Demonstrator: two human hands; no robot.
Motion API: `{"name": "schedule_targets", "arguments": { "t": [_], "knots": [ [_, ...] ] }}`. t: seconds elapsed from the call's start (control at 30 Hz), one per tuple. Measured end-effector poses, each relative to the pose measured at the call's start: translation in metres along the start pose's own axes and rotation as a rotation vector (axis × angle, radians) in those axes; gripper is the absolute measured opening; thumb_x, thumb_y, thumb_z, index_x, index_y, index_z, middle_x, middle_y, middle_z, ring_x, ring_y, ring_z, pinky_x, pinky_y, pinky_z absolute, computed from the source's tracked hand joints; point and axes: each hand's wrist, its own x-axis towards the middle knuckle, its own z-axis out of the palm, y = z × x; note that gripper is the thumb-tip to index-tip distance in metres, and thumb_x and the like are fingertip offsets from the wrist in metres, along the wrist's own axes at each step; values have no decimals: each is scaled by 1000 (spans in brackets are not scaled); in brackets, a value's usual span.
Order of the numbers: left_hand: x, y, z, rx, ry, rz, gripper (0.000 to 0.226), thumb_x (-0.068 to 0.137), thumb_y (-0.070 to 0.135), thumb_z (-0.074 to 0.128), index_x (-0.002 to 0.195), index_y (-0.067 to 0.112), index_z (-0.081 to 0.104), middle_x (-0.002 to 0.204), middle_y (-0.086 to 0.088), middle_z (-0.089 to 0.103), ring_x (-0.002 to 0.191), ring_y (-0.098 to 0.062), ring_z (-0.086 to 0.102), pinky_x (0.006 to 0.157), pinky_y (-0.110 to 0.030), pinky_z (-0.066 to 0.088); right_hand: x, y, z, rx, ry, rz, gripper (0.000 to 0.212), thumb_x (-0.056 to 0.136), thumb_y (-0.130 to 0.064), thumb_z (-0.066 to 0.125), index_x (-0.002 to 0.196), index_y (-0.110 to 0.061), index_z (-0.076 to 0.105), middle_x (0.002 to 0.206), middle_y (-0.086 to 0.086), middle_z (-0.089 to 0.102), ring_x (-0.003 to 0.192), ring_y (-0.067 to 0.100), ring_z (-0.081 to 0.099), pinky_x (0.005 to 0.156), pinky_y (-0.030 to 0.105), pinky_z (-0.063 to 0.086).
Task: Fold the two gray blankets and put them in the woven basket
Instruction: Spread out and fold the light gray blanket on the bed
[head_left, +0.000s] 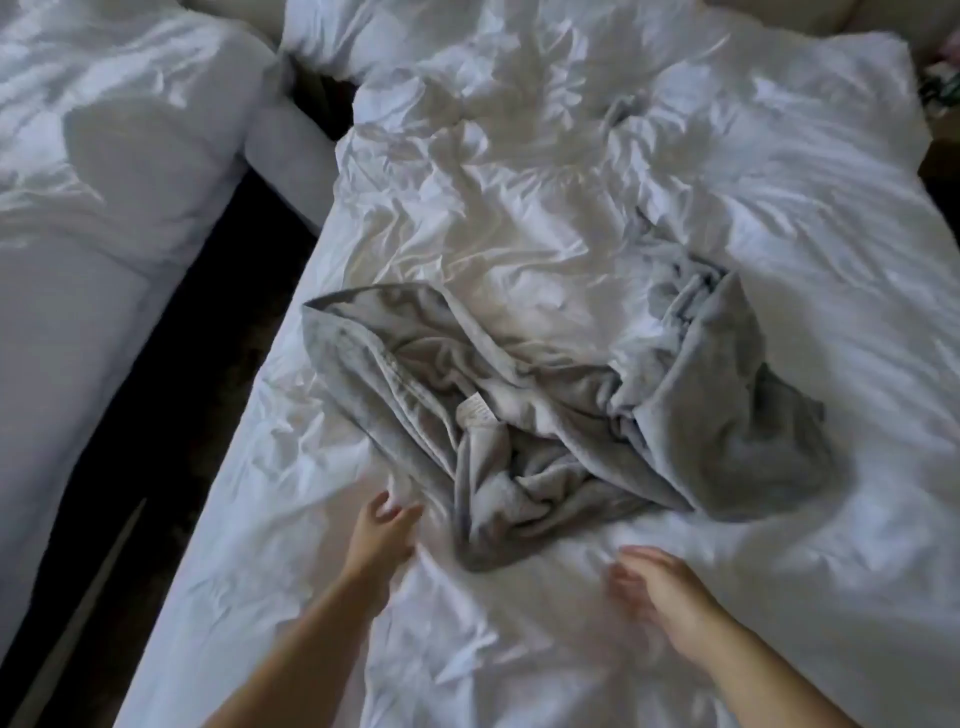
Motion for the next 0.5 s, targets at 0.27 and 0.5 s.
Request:
{"name": "schedule_targets", "arguments": {
  "t": [0.27,0.5],
  "knots": [
    [62,25,28,-453,-206,-118,37,93,11,53,130,14,46,87,-10,61,68,-14,57,57,-27,53,57,35,96,329,-183,236,25,93,-35,55,95,-14,69,94,6,74,89,23,65,68,34,47],
    [6,13,2,-23,-340,-86,40,89,6,49,60,24,70,67,5,51,51,-9,46,51,-21,44,52,4,145,555,-61,140,23,93,-18,53,112,-8,62,86,8,66,75,18,60,63,25,47]
  ]
}}
